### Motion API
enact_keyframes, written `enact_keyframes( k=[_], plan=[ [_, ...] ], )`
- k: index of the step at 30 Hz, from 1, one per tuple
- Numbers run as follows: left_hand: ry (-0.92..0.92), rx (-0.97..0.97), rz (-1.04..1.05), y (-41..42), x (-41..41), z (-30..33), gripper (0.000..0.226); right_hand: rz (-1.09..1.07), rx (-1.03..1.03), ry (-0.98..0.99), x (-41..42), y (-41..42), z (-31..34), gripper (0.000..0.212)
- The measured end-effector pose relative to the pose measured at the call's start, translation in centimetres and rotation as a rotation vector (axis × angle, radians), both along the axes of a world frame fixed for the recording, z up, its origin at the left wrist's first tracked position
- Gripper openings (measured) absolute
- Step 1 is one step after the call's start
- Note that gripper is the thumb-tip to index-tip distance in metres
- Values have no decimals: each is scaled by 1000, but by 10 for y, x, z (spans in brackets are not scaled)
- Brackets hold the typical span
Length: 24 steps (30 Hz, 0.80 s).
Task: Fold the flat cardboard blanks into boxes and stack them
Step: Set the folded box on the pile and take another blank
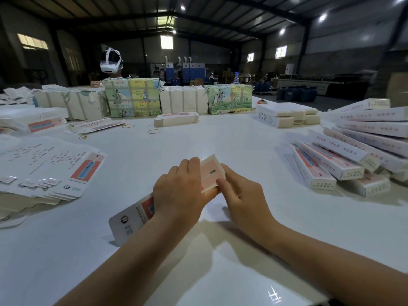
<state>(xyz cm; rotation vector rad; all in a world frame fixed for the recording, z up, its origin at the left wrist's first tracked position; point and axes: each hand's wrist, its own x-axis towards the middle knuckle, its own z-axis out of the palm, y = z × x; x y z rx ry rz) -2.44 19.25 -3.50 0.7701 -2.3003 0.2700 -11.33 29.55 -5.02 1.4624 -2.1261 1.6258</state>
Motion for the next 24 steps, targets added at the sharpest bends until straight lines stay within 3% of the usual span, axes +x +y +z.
enact_keyframes(
  k=[5,9,12,14,18,20,22,24],
  plan=[
    [-34,-5,20,0,-3,0,64,5,-37,38,0,2,-2,37],
    [-40,31,-123,-16,8,2,74,139,63,100,-3,3,1,44],
    [-118,60,-247,-29,15,0,69,147,230,308,-7,2,1,76],
    [-186,96,-316,-32,17,-3,63,166,287,463,-9,3,1,85],
    [-208,163,-410,-32,16,-2,65,84,341,743,-14,5,2,65],
    [-131,-1,-435,-34,14,-2,67,-36,344,887,-23,7,6,60],
    [14,-72,-397,-36,14,0,71,-183,316,858,-40,13,16,57],
    [33,-43,-352,-41,16,0,70,-332,265,663,-66,24,34,49]
  ],
)
